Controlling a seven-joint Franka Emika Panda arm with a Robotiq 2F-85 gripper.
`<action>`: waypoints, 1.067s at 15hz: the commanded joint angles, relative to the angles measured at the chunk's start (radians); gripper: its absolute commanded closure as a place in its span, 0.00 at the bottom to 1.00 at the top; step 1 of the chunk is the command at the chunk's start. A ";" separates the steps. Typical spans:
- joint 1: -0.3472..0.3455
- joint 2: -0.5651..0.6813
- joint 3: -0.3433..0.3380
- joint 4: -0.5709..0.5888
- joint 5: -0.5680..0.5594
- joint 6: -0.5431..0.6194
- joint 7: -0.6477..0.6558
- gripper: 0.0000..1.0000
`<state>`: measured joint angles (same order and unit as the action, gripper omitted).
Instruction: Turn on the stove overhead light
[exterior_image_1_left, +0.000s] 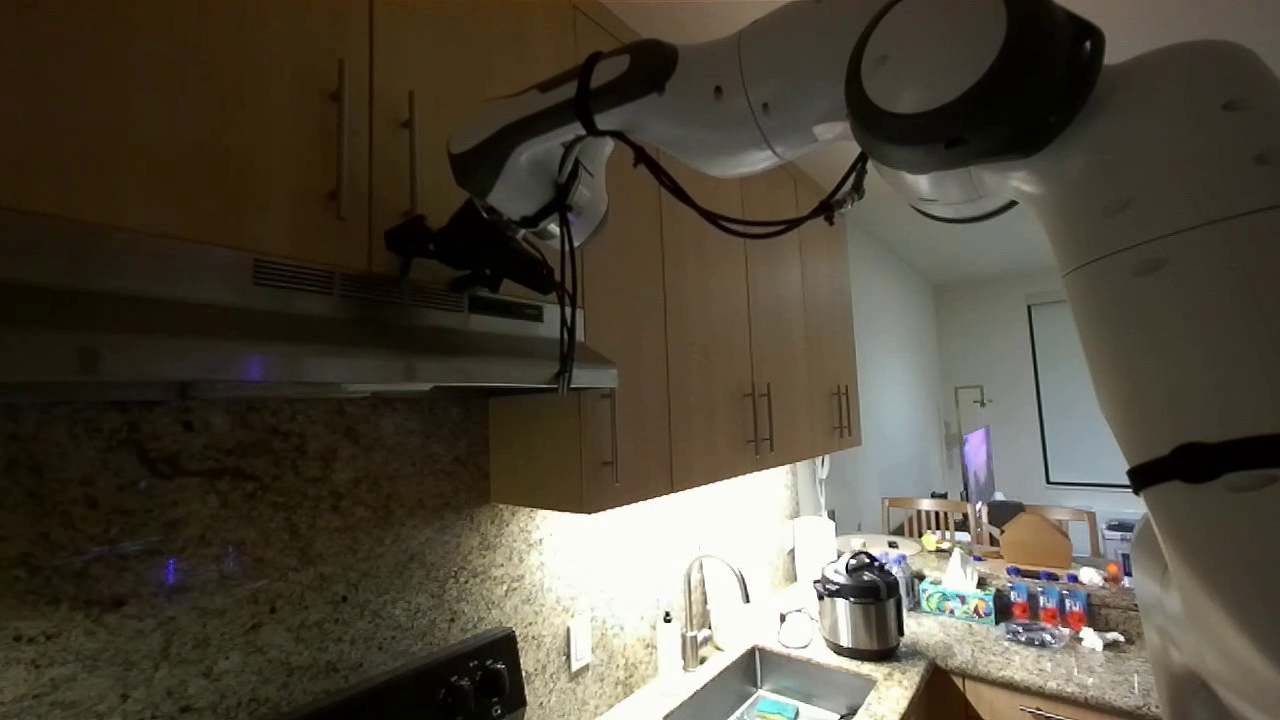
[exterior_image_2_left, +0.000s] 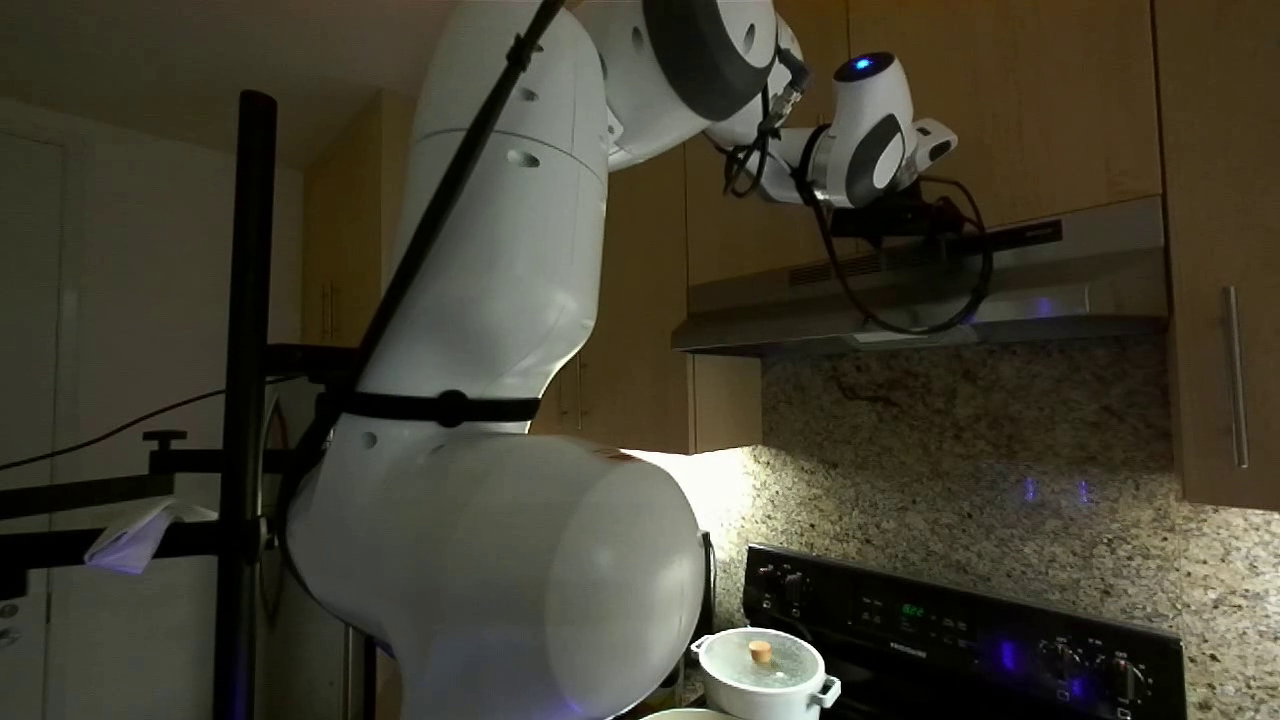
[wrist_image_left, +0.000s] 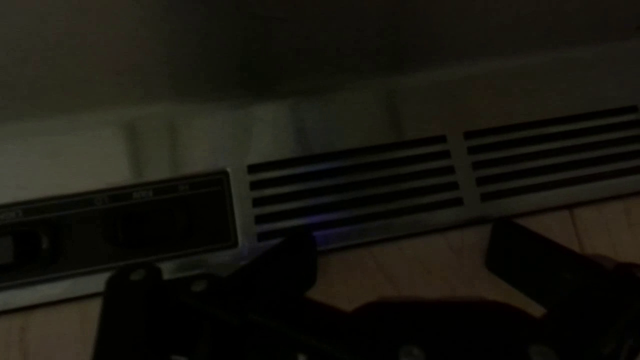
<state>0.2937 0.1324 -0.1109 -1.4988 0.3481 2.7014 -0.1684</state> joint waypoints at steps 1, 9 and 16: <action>0.001 -0.015 0.005 -0.003 -0.008 0.019 -0.051 0.00; 0.000 -0.102 -0.014 -0.102 -0.078 0.087 -0.035 0.00; -0.011 -0.226 -0.043 -0.266 -0.164 0.226 -0.044 0.00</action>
<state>0.2887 -0.0025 -0.1478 -1.6438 0.2321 2.8625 -0.2017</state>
